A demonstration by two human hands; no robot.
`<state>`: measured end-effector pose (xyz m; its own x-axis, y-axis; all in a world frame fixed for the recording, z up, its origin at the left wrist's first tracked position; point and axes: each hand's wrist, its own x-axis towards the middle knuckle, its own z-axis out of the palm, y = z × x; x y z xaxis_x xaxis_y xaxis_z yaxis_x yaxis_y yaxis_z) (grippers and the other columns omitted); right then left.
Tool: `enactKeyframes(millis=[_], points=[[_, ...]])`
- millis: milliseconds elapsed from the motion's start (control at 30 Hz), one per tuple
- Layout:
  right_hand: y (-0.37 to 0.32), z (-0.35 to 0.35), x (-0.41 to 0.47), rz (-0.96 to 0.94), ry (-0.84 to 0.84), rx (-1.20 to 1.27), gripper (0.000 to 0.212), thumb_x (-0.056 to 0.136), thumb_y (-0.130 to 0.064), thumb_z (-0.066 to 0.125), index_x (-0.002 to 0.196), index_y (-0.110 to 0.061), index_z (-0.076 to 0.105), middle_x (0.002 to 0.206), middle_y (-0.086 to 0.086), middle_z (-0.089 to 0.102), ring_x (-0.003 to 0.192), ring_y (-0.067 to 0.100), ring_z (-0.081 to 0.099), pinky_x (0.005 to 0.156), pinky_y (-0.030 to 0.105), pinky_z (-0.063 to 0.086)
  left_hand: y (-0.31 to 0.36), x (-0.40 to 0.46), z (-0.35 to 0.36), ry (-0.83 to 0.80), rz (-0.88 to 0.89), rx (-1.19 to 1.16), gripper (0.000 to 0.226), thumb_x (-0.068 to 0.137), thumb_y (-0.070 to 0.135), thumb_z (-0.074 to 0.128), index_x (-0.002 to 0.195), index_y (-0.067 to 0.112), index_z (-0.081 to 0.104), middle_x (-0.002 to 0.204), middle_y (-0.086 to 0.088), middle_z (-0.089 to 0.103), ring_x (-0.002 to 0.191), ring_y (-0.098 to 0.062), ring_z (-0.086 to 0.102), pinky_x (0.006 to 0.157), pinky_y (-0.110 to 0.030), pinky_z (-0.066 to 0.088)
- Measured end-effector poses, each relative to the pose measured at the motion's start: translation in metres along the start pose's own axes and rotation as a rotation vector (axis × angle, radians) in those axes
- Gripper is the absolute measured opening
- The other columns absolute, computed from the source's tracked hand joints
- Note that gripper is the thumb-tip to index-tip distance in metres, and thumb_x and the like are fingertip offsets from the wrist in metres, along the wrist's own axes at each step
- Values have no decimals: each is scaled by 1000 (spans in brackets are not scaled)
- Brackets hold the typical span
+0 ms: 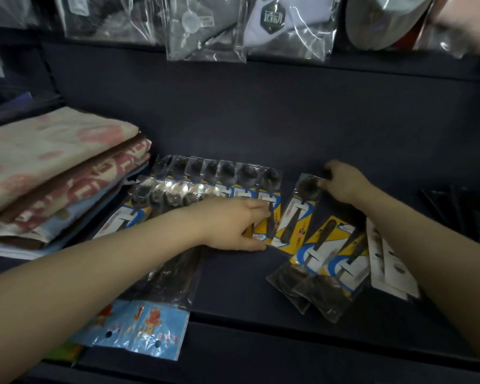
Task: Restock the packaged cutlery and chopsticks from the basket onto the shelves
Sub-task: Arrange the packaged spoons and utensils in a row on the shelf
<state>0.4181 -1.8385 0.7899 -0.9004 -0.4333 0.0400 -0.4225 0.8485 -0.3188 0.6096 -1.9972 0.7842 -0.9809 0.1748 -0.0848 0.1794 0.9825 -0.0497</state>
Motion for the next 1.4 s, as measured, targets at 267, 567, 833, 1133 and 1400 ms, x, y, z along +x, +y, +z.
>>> enactKeyframes(millis=[267,567,833,1133,1400], points=[[11,-11,9,93,-160,802,20,93,-8,50,77,-18,57,74,1,56,61,9,46,55,21,34,-5,13,1,-23,11,-43,65,84,57,45,140,28,30,150,9,28,133,-16,35,101,-39,40],[-23,24,33,115,2,731,27,89,-6,53,63,-11,53,59,6,49,51,15,42,37,18,34,-4,13,7,43,2,-41,67,80,63,45,135,27,34,138,7,42,120,-18,46,90,-40,47],[-24,23,25,131,-60,673,16,88,-14,61,77,-2,63,68,14,58,54,19,45,48,26,36,12,18,7,94,-3,58,71,78,71,36,140,41,18,134,-2,42,110,-25,52,82,-38,49],[25,-41,10,228,496,876,28,82,-2,49,103,-16,60,103,13,63,92,31,63,65,34,54,12,19,12,154,-5,93,63,84,64,36,140,38,23,142,2,35,120,-22,47,84,-31,43],[12,-65,-46,117,349,1176,25,91,2,46,110,-12,52,90,2,60,75,11,61,57,20,56,13,21,11,74,-35,97,57,85,55,41,138,43,26,141,2,35,119,-23,47,87,-33,45]])
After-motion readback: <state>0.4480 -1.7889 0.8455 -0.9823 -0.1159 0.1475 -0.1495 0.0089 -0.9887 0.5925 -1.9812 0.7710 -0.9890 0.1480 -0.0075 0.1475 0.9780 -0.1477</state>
